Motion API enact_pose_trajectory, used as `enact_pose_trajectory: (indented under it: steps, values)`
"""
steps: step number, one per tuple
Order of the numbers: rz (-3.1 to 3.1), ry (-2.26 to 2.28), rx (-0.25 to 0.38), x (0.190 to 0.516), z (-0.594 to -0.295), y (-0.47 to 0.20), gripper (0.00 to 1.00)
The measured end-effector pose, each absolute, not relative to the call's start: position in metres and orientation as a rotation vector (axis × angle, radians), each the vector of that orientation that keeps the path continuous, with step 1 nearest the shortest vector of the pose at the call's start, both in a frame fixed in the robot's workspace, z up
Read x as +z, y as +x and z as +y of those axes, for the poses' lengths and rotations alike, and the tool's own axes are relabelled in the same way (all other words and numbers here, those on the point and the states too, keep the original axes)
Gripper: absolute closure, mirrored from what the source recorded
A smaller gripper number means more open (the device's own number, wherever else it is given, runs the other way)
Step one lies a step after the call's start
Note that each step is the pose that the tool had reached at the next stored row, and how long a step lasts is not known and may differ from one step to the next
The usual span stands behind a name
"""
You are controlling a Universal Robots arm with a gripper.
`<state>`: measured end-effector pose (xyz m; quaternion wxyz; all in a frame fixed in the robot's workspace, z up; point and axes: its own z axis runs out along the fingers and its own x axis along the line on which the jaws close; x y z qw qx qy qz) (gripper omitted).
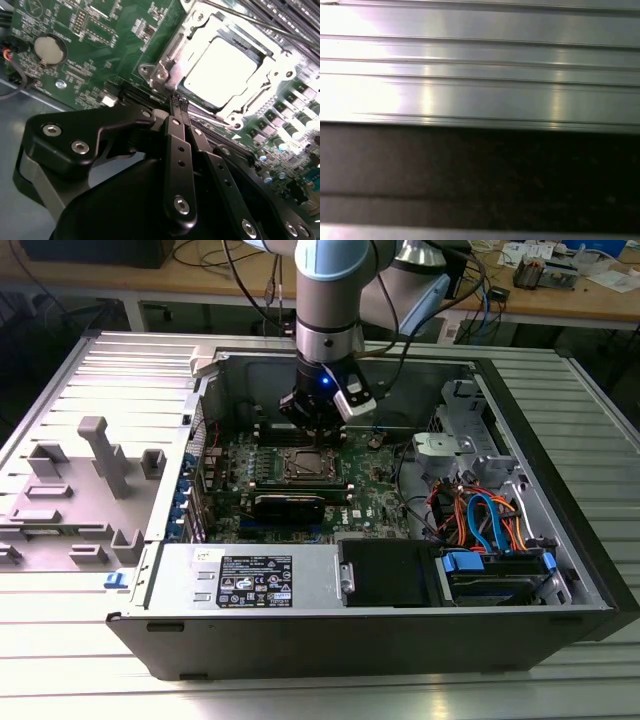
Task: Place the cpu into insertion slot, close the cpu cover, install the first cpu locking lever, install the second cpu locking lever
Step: 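Install the first cpu locking lever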
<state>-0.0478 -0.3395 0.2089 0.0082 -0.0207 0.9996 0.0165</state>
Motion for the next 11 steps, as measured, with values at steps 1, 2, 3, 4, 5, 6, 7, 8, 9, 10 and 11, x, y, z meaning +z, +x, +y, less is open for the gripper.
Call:
enact_pose_trajectory:
  steps: [1, 2, 3, 4, 5, 6, 7, 8, 9, 10, 11]
  values:
    - [3.124, -0.065, 0.052, 0.2088, -0.3395, -0.0478, 0.89]
    - [3.124, -0.066, 0.052, 0.2088, -0.3394, -0.0472, 0.89]
    - [3.124, -0.067, 0.052, 0.2088, -0.3391, -0.0464, 0.89]
    - [3.124, -0.070, 0.052, 0.2087, -0.3389, -0.0461, 0.89]
    - [3.124, -0.076, 0.052, 0.2087, -0.3387, -0.0460, 0.89]
    - [3.124, -0.082, 0.052, 0.2087, -0.3386, -0.0460, 0.89]
    - [3.124, -0.088, 0.052, 0.2087, -0.3383, -0.0460, 0.89]
    - [3.124, -0.090, 0.052, 0.2087, -0.3378, -0.0459, 0.89]
    - [3.124, -0.092, 0.052, 0.2087, -0.3371, -0.0458, 0.89]
    - [3.123, -0.093, 0.052, 0.2086, -0.3362, -0.0456, 0.89]
    - [3.123, -0.095, 0.052, 0.2085, -0.3355, -0.0456, 0.89]
